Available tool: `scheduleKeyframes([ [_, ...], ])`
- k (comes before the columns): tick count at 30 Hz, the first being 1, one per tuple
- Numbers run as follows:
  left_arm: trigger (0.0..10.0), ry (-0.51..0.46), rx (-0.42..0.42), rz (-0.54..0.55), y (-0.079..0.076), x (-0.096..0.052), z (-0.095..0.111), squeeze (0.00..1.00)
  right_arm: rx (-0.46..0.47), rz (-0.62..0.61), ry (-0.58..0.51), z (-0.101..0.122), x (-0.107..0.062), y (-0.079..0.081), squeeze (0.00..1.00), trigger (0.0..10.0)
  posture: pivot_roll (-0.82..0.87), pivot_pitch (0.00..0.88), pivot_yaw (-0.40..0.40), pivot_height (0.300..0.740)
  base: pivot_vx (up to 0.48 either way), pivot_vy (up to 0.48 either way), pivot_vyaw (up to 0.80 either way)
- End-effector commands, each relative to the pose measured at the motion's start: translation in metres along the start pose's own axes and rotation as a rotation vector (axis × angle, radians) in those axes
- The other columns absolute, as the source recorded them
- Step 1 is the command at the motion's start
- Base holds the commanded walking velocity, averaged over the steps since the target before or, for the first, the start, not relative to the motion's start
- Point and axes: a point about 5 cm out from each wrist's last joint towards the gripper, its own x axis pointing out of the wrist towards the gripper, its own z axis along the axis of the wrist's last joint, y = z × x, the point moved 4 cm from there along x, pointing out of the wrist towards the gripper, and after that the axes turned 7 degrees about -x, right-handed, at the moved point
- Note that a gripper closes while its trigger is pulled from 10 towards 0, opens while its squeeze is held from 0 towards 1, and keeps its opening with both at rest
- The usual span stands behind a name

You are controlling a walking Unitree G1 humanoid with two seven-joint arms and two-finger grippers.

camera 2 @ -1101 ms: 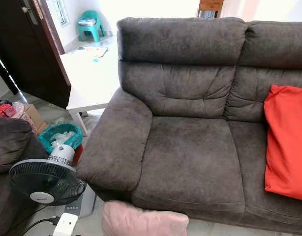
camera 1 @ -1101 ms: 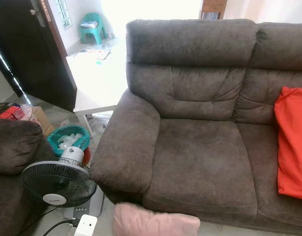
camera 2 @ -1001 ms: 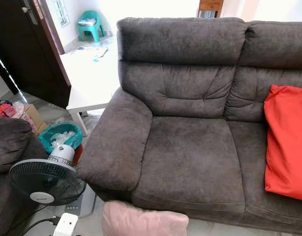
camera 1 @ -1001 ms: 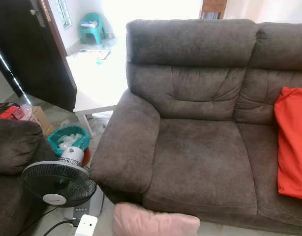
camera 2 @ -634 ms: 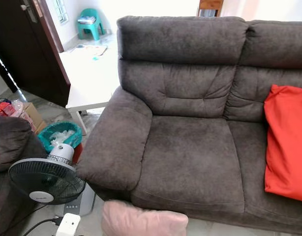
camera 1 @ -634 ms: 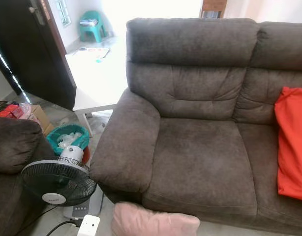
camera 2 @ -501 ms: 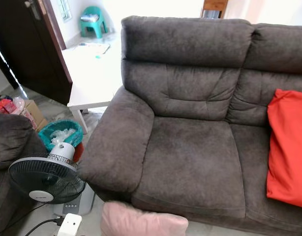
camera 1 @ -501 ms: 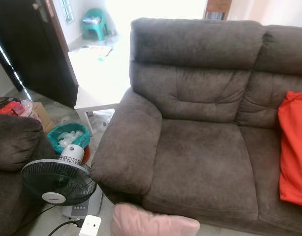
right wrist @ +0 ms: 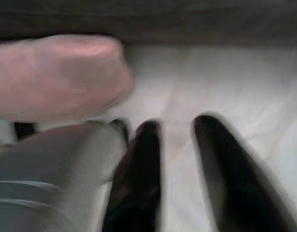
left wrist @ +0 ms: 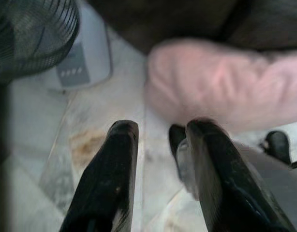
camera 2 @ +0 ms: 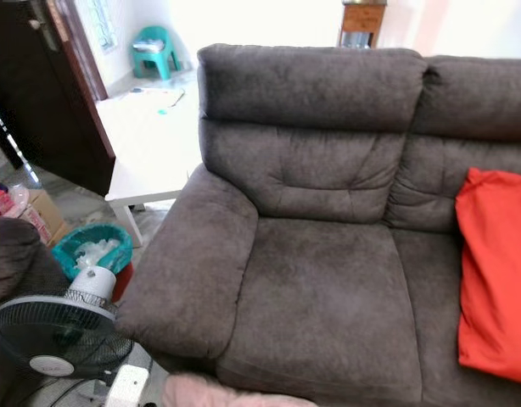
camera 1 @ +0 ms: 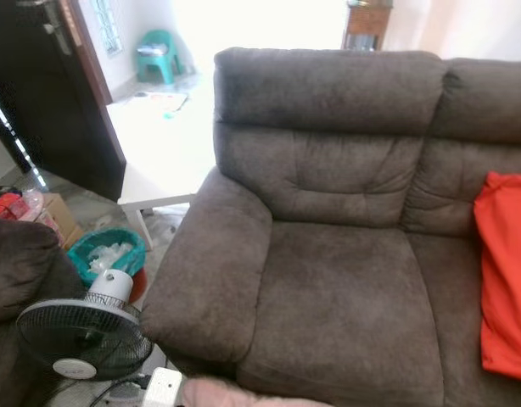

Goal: Move the pillow to the sofa from floor

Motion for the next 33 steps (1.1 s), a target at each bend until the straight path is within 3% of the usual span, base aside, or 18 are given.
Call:
scheduleKeyframes([
  [1,10.0,0.025,-0.008,-0.008,-0.004,0.0,-0.006,0.0,0.004,-0.011,0.009,-0.004,-0.001,-0.004,0.0,10.0,0.02,0.0,-0.027,0.74,0.0,0.0,0.0],
  [10,10.0,0.001,0.009,0.014,0.001,-0.001,-0.003,0.0,0.042,-0.003,-0.017,-0.002,-0.001,0.0,0.0,10.0,0.02,0.0,-0.016,0.74,0.0,0.0,0.0],
  [16,10.0,-0.096,-0.005,0.087,0.008,-0.003,0.006,0.0,0.03,-0.001,-0.08,0.006,-0.002,0.0,0.0,10.0,0.04,0.003,-0.014,0.74,0.0,0.0,0.0],
  [23,10.0,-0.25,-0.058,0.16,0.017,-0.009,0.021,0.0,0.127,-0.017,-0.224,0.021,-0.006,-0.001,0.0,10.0,0.02,0.005,-0.006,0.74,0.0,0.0,0.0],
  [24,10.0,-0.42,-0.094,0.166,0.023,-0.009,0.073,0.0,0.139,-0.021,-0.256,0.025,-0.007,-0.001,0.0,10.0,0.02,0.003,-0.005,0.74,0.0,0.0,0.0],
  [25,10.0,-0.42,-0.094,0.166,0.023,-0.009,0.073,0.0,0.139,-0.021,-0.256,0.025,-0.007,-0.001,0.0,10.0,0.02,0.003,-0.005,0.74,0.0,0.0,0.0],
  [26,10.0,-0.54,-0.116,0.164,0.026,-0.012,0.111,0.0,0.147,-0.022,-0.272,0.026,-0.008,-0.002,0.0,10.0,0.02,0.003,-0.005,0.74,0.0,0.0,0.0],
  [27,10.0,-0.672,-0.121,0.164,0.029,-0.021,0.149,0.0,0.16,-0.022,-0.294,0.029,-0.008,-0.002,0.0,10.0,0.02,0.003,-0.005,0.74,0.0,0.0,0.0],
  [28,10.0,-0.857,-0.107,0.174,0.032,-0.04,0.191,0.0,0.176,-0.015,-0.338,0.034,-0.01,-0.002,0.0,10.0,0.02,0.001,-0.005,0.74,0.0,0.0,0.0],
  [31,10.0,-1.022,-0.028,0.171,0.028,-0.063,0.216,0.0,0.187,-0.01,-0.384,0.038,-0.013,-0.001,0.0,10.0,0.02,0.0,-0.004,0.74,0.0,0.0,0.0],
  [33,10.0,-1.066,0.005,0.169,0.026,-0.071,0.223,0.0,0.19,-0.007,-0.4,0.04,-0.013,-0.001,0.0,10.0,0.02,0.0,-0.004,0.74,0.0,0.0,0.0],
])
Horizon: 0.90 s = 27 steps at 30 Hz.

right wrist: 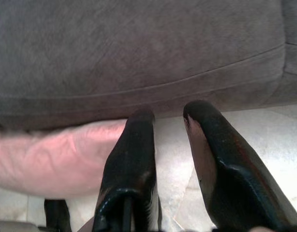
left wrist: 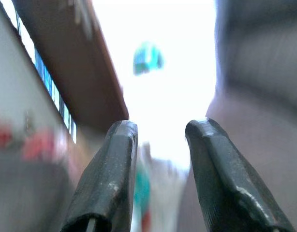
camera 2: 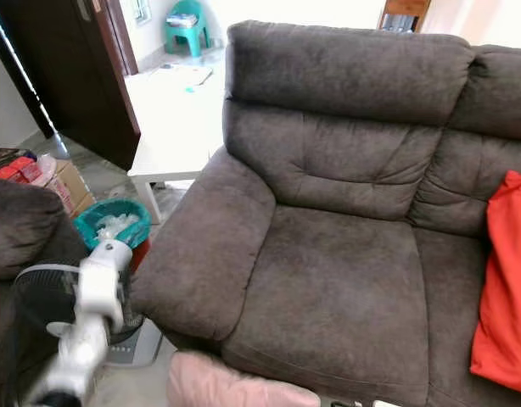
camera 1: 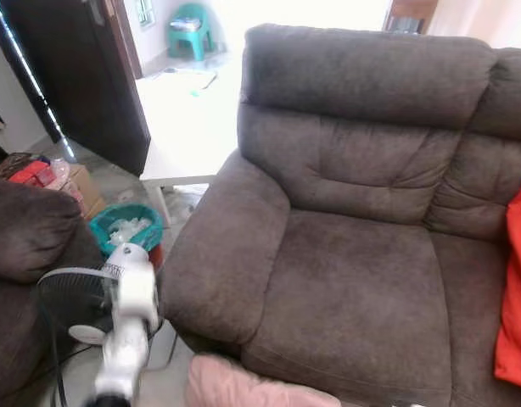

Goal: Move the pillow to the sofa from floor

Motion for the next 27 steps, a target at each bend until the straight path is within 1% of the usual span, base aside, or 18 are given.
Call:
scheduleKeyframes([
  [1,10.0,0.036,0.034,-0.033,-0.007,-0.018,-0.011,0.0,-0.036,-0.016,-0.129,0.031,0.009,-0.001,0.0,10.0,0.01,0.0,-0.003,0.74,0.0,0.0,0.0],
  [2,10.0,0.023,0.035,-0.034,-0.007,-0.018,-0.008,0.0,-0.072,-0.022,-0.224,0.057,0.017,0.0,0.0,10.0,0.01,0.0,-0.003,0.74,0.0,0.0,0.0],
  [3,10.0,0.015,0.035,-0.037,-0.007,-0.018,-0.006,0.0,-0.099,-0.023,-0.363,0.1,0.026,0.003,0.0,10.0,0.01,0.0,-0.003,0.74,0.0,0.0,0.0],
  [4,10.0,0.002,0.041,-0.05,-0.009,-0.019,-0.002,0.0,-0.11,-0.018,-0.51,0.145,0.029,0.006,0.0,10.0,0.02,0.0,-0.004,0.74,0.0,0.0,0.0],
  [5,10.0,-0.012,0.047,-0.063,-0.011,-0.021,0.002,0.0,-0.105,-0.012,-0.607,0.173,0.025,0.008,0.0,10.0,0.02,0.0,-0.005,0.74,0.0,0.0,0.0],
  [6,10.0,-0.026,0.052,-0.076,-0.012,-0.024,0.007,0.0,-0.104,0.0,-0.696,0.196,0.018,0.01,0.0,10.0,0.02,0.0,-0.005,0.74,0.0,0.0,0.0],
  [7,10.0,-0.023,0.049,-0.074,-0.011,-0.029,0.008,0.0,-0.112,0.008,-0.724,0.199,0.012,0.011,0.0,10.0,0.02,0.0,-0.006,0.74,0.0,0.0,0.0],
  [9,10.0,-0.02,0.046,-0.07,-0.01,-0.032,0.009,0.0,-0.115,0.014,-0.746,0.201,0.008,0.011,0.0,10.0,0.02,0.0,-0.006,0.74,0.0,0.0,0.0],
  [11,10.0,-0.001,0.045,-0.066,-0.009,-0.04,0.007,0.0,-0.11,0.02,-0.773,0.202,0.001,0.011,0.0,10.0,0.02,0.0,-0.007,0.74,0.0,0.0,0.0],
  [12,10.0,0.009,0.042,-0.065,-0.009,-0.046,0.004,0.0,-0.102,0.018,-0.777,0.199,-0.004,0.009,0.0,10.0,0.02,0.0,-0.011,0.74,0.0,0.0,0.0],
  [15,10.0,0.022,0.045,-0.065,-0.01,-0.052,0.003,0.0,-0.105,0.016,-0.763,0.19,-0.008,0.006,0.0,10.0,0.02,0.0,-0.014,0.74,0.0,0.0,0.0],
  [17,10.0,0.026,0.05,-0.061,-0.009,-0.053,0.003,0.0,-0.122,0.02,-0.755,0.186,-0.01,0.006,0.0,10.0,0.02,0.0,-0.013,0.74,0.0,0.0,0.0],
  [18,10.0,0.025,0.055,-0.045,-0.003,-0.057,0.005,0.0,-0.163,0.026,-0.747,0.18,-0.015,0.005,0.0,10.0,0.01,0.0,-0.015,0.74,0.0,0.0,0.0],
  [20,10.0,0.025,0.054,-0.037,-0.001,-0.058,0.006,0.0,-0.171,0.026,-0.747,0.179,-0.017,0.005,0.0,10.0,0.01,0.0,-0.015,0.74,0.0,0.0,0.0],
  [22,10.0,0.033,0.063,-0.018,0.007,-0.06,0.011,0.0,-0.156,0.02,-0.729,0.179,-0.032,-0.003,0.0,10.0,0.01,0.0,-0.018,0.74,0.0,0.0,0.0],
  [25,10.0,0.043,0.057,-0.013,0.006,-0.056,0.01,0.0,-0.125,-0.006,-0.701,0.175,-0.03,-0.009,0.0,10.0,0.01,0.0,-0.018,0.74,0.0,0.0,0.0],
  [27,10.0,0.047,0.051,-0.025,0.001,-0.053,0.01,0.0,-0.127,-0.006,-0.686,0.174,-0.024,-0.008,0.0,10.0,0.01,0.0,-0.016,0.74,0.0,0.0,0.0],
])
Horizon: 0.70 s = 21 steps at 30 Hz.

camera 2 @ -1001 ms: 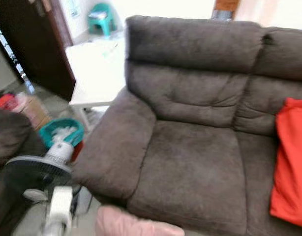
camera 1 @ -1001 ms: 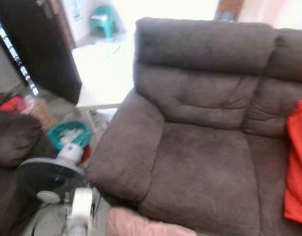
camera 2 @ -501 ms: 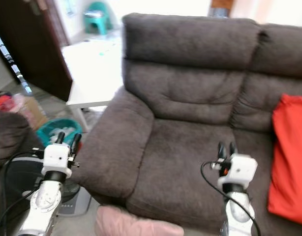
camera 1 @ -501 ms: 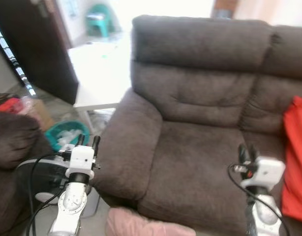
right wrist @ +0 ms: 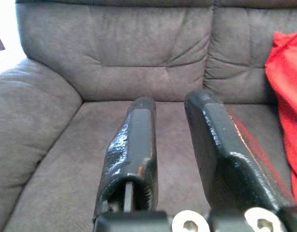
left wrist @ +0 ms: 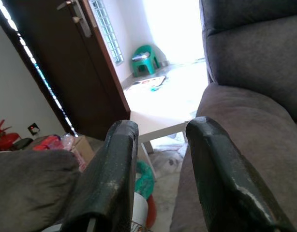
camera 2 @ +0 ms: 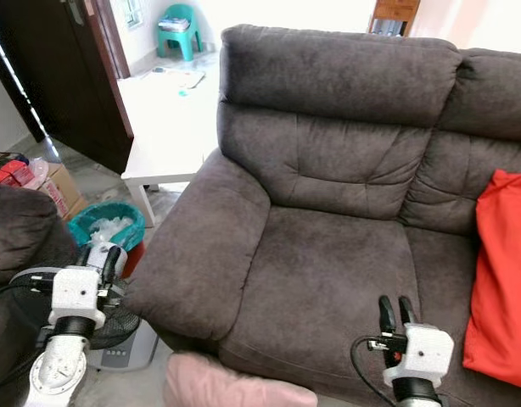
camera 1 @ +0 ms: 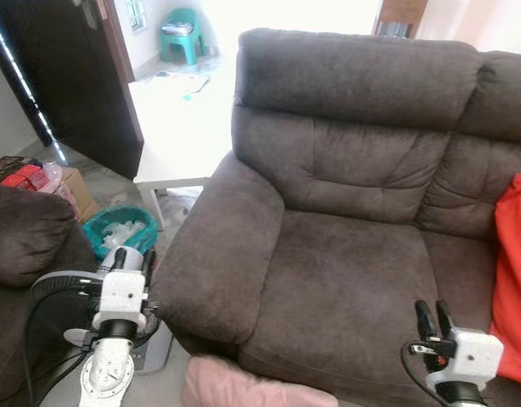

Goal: Move the pillow to the sofa from floor

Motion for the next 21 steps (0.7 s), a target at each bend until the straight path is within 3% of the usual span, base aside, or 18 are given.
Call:
scheduleKeyframes([
  [1,10.0,0.002,-0.007,-0.013,-0.004,0.005,0.002,0.0,0.012,-0.004,0.001,0.001,0.007,0.003,0.0,10.0,0.01,0.0,-0.013,0.74,0.0,0.0,0.0],
  [4,10.0,0.013,-0.012,-0.023,-0.007,0.007,0.001,0.0,0.026,-0.014,-0.015,0.007,0.016,0.005,0.0,10.0,0.0,0.0,-0.012,0.74,0.0,0.0,0.0],
  [21,10.0,0.027,-0.021,-0.045,-0.013,0.014,0.004,0.0,0.023,0.035,0.032,0.007,0.023,0.022,0.0,10.0,0.02,0.0,-0.007,0.74,0.0,0.0,0.0],
])
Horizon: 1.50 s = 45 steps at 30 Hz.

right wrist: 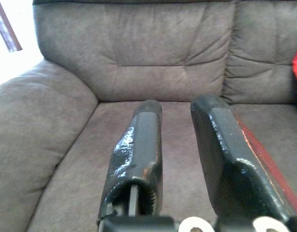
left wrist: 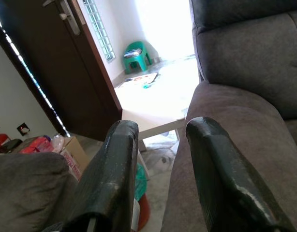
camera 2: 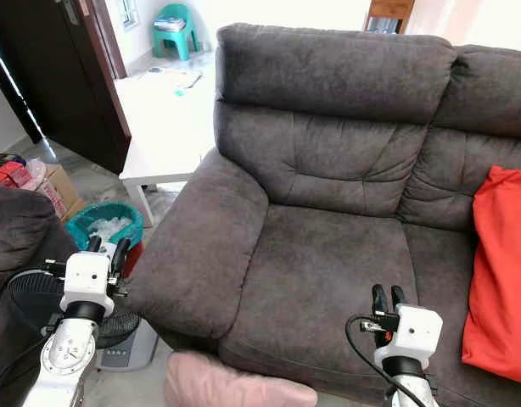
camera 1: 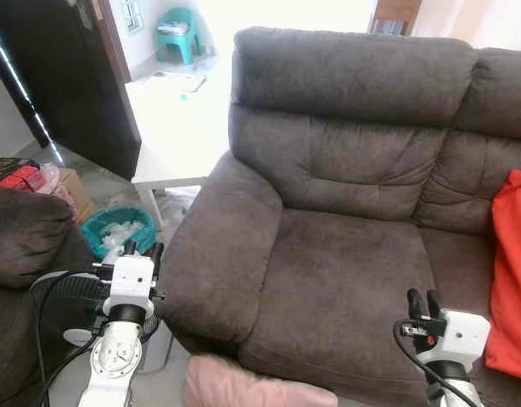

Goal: Move the pillow to the sofa from floor

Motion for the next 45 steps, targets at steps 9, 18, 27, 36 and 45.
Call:
scheduleKeyframes([
  [9,10.0,0.01,-0.005,-0.013,-0.0007,0.0047,0.0005,0.0,-0.021,0.022,0.042,-0.0034,0.0033,0.0037,0.0,10.0,0.02,0.0,-0.01,0.716,0.0,0.0,0.0],
  [18,10.0,0.013,-0.008,-0.015,-0.0017,0.0046,0.0003,0.0,-0.021,0.03,0.053,-0.0046,0.0045,0.0061,0.0,10.0,0.02,0.0,-0.011,0.661,0.0,0.0,0.0],
  [27,10.0,0.013,-0.01,-0.013,-0.0028,0.0055,0.001,0.0,-0.019,0.034,0.061,-0.006,0.0047,0.0067,0.0,10.0,0.02,0.0,-0.014,0.611,0.0,0.0,0.0],
  [36,10.0,0.021,-0.01,-0.005,-0.0012,0.0049,-0.0011,0.0,-0.039,0.052,0.072,-0.0083,0.0042,0.01,0.0,10.0,0.02,0.001,-0.018,0.591,0.0,0.0,0.0],
  [45,10.0,0.024,-0.008,0.002,-0.0012,0.0052,-0.0017,0.0,-0.034,0.053,0.073,-0.0086,0.0037,0.0104,0.0,10.0,0.02,0.001,-0.018,0.591,0.0,0.0,0.0],
])
